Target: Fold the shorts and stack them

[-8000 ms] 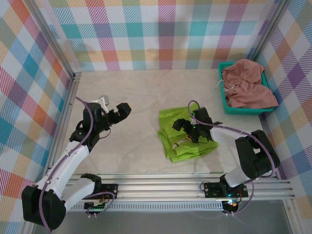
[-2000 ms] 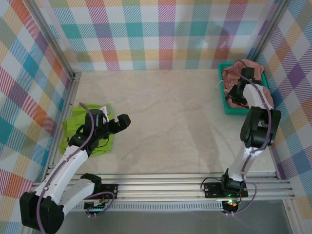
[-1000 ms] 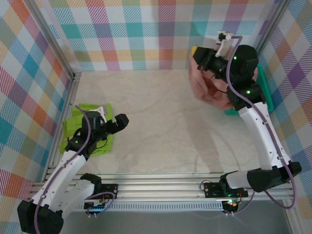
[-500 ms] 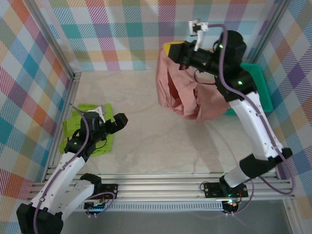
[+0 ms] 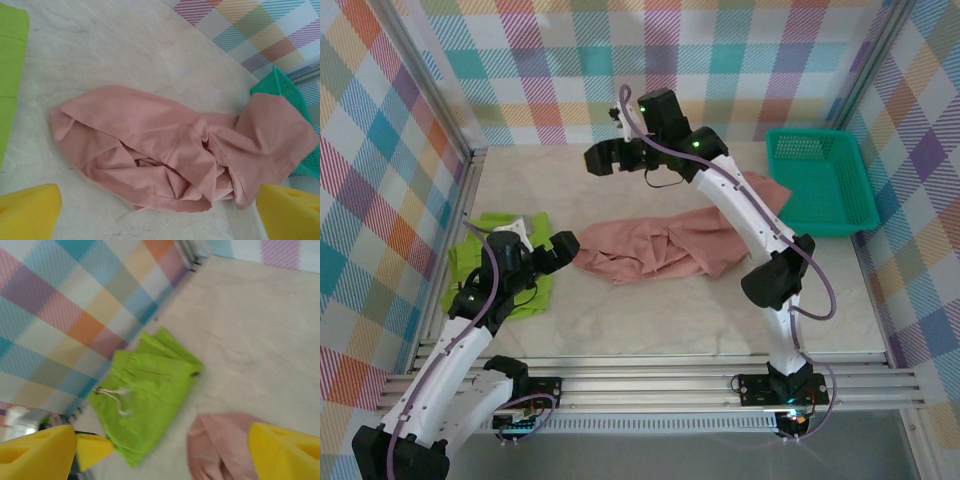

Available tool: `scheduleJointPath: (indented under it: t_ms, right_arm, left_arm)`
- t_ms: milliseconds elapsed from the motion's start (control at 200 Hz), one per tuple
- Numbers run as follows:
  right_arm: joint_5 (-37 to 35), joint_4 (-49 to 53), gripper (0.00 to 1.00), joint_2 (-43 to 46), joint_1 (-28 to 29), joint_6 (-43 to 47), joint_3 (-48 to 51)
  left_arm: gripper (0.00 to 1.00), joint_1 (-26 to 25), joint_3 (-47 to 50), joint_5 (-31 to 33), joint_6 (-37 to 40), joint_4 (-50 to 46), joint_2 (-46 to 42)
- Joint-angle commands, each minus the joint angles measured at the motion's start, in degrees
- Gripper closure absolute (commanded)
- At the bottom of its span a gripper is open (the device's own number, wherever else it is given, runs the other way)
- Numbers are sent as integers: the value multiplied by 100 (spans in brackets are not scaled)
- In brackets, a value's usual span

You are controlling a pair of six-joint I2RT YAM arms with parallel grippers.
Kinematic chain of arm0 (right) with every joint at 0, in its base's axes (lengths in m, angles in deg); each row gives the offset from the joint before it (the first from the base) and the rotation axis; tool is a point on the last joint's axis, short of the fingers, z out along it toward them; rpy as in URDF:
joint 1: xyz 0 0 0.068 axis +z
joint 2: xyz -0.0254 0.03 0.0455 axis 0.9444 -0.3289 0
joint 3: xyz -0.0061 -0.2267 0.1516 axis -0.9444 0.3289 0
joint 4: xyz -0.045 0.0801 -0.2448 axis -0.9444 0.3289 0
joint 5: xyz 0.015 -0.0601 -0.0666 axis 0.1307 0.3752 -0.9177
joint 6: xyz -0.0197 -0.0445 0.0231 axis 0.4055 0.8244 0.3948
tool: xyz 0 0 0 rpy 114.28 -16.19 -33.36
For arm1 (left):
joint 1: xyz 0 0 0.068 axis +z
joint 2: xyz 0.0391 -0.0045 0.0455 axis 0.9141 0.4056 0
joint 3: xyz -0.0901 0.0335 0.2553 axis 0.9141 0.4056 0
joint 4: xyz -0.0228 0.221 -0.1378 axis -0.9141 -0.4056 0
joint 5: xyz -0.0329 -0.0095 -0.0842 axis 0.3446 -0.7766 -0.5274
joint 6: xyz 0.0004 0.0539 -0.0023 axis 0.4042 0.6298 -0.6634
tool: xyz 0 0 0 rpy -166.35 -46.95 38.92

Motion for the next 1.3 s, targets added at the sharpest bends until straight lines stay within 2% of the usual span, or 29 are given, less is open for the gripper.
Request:
scheduleJointPath:
  t_ms: [0, 45, 115, 245, 325, 410, 585, 740, 885, 1075, 1170, 1295]
  right_arm:
    - [-791, 325, 11, 1131, -283, 300, 864]
    - [-895, -52, 7, 1720, -522, 72, 1788]
    - [-889, -659, 7, 2655, -1076, -385, 3209]
    - [-763, -1117, 8, 4017, -2297, -1102, 5126]
    - [-776, -1183, 8, 4608, -2808, -1202, 5858]
    - [-811, -1122, 8, 5022, -3309, -1304, 6386]
    - [-412, -1218, 8, 5654, -4531, -1732, 7274]
    - [142, -1298, 8, 6038, -5356, -1901, 7687]
    - [400, -1374, 8, 6177, -5578, -1919, 7875]
    - [583, -1506, 8, 6240, -5670, -1915, 8056]
    - [665, -1560, 8, 6254, -5694, -1914, 8096]
    - [717, -1582, 8, 6290, -5712, -1869, 8131]
  left_arm:
    - [0, -216, -195, -303, 103, 237, 150]
    - [0, -413, -333, -263, 214, 232, 325]
    - [0, -881, -639, -102, 444, 442, 717]
    - [0, -2158, -1598, 441, 1187, 183, 1922]
    - [1, -2875, -2339, 757, 1672, -115, 2870]
    - [6, -3509, -3232, 1113, 2106, -370, 3960]
    - [13, -4288, -5287, 1759, 2650, -1195, 6215]
    - [17, -4551, -6947, 2226, 2874, -1887, 7798]
    - [26, -4628, -7961, 2635, 2925, -2213, 8754]
    - [45, -4666, -8782, 3368, 2988, -2359, 9487]
    - [49, -4666, -8991, 3758, 3069, -2308, 9673]
    - [54, -4666, -9129, 3851, 3227, -2190, 9842]
